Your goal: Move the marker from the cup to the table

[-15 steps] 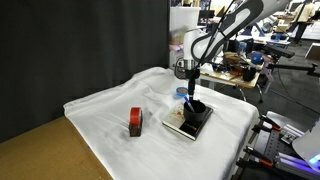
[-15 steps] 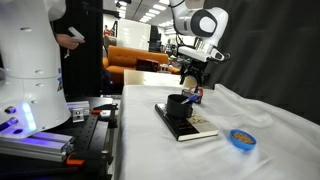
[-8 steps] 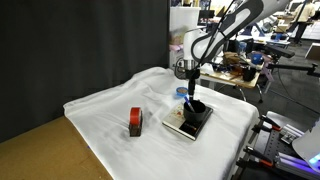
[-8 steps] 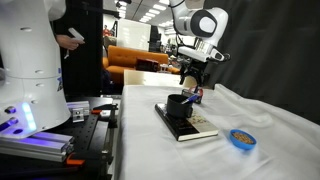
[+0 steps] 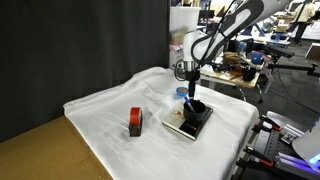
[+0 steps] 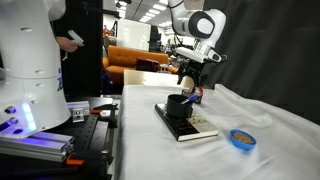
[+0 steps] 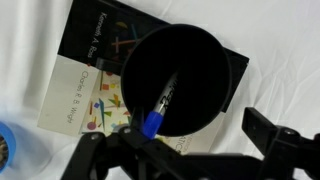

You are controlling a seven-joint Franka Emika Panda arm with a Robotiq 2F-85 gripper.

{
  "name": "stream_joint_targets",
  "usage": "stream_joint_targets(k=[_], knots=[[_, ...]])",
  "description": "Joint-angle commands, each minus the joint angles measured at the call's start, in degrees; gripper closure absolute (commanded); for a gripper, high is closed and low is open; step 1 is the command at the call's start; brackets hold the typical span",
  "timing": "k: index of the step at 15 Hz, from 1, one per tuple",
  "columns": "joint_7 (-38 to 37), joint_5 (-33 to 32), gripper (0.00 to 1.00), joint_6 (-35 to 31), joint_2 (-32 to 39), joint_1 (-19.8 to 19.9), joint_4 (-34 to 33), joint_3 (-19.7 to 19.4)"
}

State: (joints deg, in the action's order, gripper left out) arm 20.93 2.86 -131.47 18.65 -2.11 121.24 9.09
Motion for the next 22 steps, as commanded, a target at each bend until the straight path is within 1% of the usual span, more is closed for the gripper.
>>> stream_joint_targets(k=[1, 12, 13, 22], knots=[[0.1, 0.6, 0.0, 0.4, 0.0, 0.0, 0.4, -0.1], [0.5, 1.3, 0.0, -0.1, 0.2, 0.4, 1.6, -0.1], [0.0, 0.1, 0.0, 0.2, 0.1, -0.1, 1.6, -0.4], [-0.1, 0.0, 0.0, 0.3, 0.1, -0.1, 1.9, -0.5]])
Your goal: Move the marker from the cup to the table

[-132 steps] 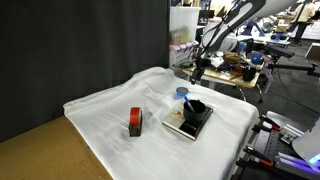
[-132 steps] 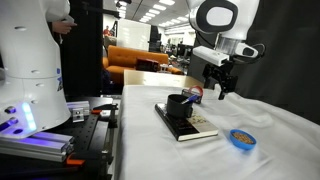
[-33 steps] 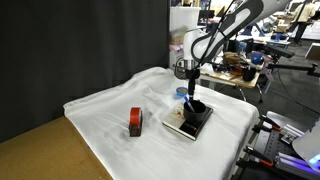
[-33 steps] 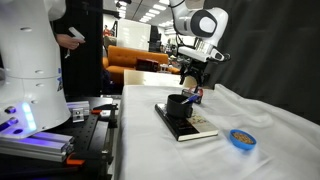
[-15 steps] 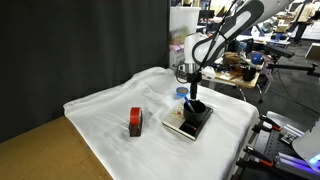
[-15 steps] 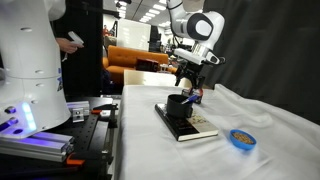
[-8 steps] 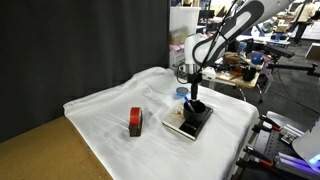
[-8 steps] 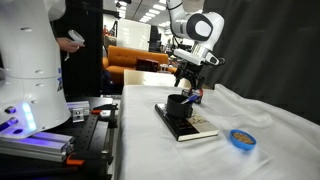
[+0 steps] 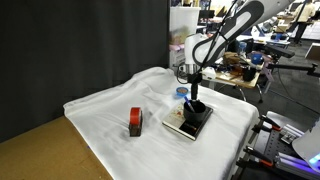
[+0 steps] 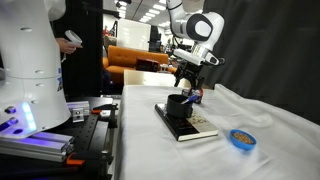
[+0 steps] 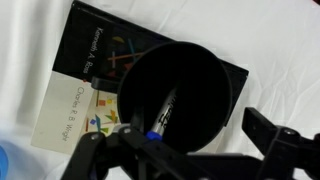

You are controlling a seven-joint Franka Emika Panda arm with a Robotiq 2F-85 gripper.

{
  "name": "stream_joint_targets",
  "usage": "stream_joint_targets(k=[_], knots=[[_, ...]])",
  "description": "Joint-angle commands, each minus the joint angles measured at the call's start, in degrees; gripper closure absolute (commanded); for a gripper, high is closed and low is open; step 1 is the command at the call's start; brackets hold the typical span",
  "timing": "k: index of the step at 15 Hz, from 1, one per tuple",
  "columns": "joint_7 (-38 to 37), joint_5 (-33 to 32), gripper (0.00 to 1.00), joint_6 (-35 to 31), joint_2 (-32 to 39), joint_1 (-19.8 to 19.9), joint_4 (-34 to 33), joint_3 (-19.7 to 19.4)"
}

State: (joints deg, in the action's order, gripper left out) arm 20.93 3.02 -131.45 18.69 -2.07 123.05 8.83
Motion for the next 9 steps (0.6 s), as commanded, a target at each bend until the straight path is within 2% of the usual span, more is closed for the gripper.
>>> stream_joint_targets(k=[1, 9], knots=[[0.0, -0.5, 0.0, 0.3, 0.1, -0.1, 0.1, -0.3], [0.6, -0.5, 0.0, 0.2, 1.1, 0.0, -0.1, -0.3]])
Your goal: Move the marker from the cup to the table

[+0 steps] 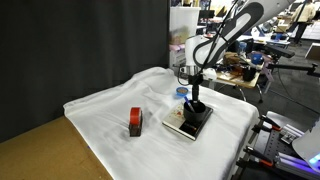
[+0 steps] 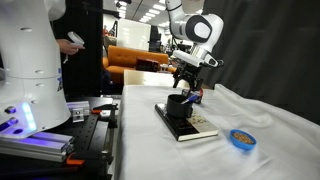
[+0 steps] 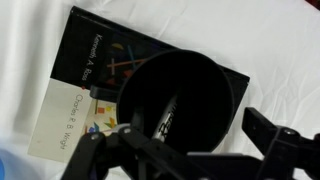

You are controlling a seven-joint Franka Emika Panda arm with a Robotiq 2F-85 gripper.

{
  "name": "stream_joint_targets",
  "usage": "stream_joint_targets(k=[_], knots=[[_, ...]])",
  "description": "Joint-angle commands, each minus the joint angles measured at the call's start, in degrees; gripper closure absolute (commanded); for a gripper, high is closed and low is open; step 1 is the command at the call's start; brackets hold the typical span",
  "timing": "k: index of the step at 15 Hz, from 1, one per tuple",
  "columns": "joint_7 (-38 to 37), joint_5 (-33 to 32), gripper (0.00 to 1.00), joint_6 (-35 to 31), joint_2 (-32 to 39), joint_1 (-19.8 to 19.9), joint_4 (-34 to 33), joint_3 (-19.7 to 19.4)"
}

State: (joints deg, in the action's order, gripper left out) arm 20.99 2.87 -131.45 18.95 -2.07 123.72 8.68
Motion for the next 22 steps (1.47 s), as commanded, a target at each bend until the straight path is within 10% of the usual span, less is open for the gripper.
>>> stream_joint_targets(k=[1, 22], knots=[[0.6, -0.5, 0.0, -0.2, 0.9, 0.0, -0.8, -0.2], [1.1, -3.0, 0.0, -0.1, 9.2, 0.1, -6.8, -0.6]])
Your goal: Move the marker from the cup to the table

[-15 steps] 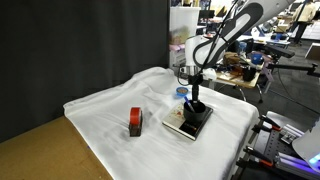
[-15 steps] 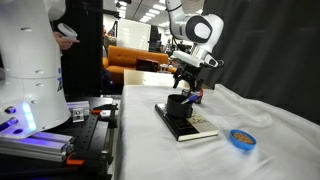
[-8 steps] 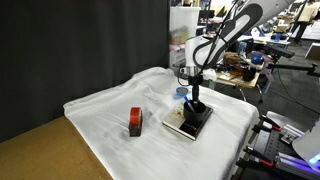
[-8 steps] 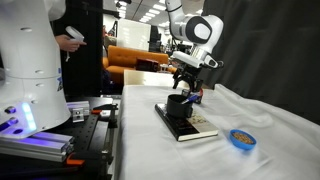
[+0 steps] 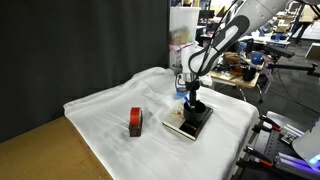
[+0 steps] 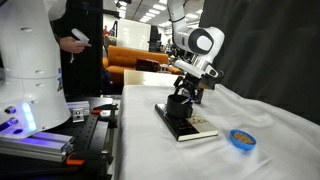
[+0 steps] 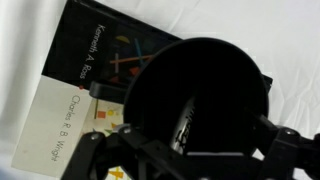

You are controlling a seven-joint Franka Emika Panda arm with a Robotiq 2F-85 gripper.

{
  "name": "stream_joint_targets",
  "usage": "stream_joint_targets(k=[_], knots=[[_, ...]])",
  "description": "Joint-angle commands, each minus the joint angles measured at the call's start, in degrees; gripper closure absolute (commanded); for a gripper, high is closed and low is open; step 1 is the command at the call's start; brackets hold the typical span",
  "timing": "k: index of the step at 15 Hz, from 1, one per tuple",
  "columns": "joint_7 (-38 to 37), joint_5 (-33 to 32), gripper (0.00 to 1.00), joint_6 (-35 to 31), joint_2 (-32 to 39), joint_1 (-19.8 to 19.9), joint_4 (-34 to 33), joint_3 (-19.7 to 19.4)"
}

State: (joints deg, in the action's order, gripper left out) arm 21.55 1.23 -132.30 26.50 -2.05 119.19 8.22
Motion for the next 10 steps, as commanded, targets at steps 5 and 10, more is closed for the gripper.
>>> stream_joint_targets(k=[5, 10], knots=[[-0.1, -1.0, 0.0, 0.2, 1.7, 0.3, -1.9, 0.2], [-0.1, -1.0, 0.0, 0.2, 1.7, 0.3, -1.9, 0.2]])
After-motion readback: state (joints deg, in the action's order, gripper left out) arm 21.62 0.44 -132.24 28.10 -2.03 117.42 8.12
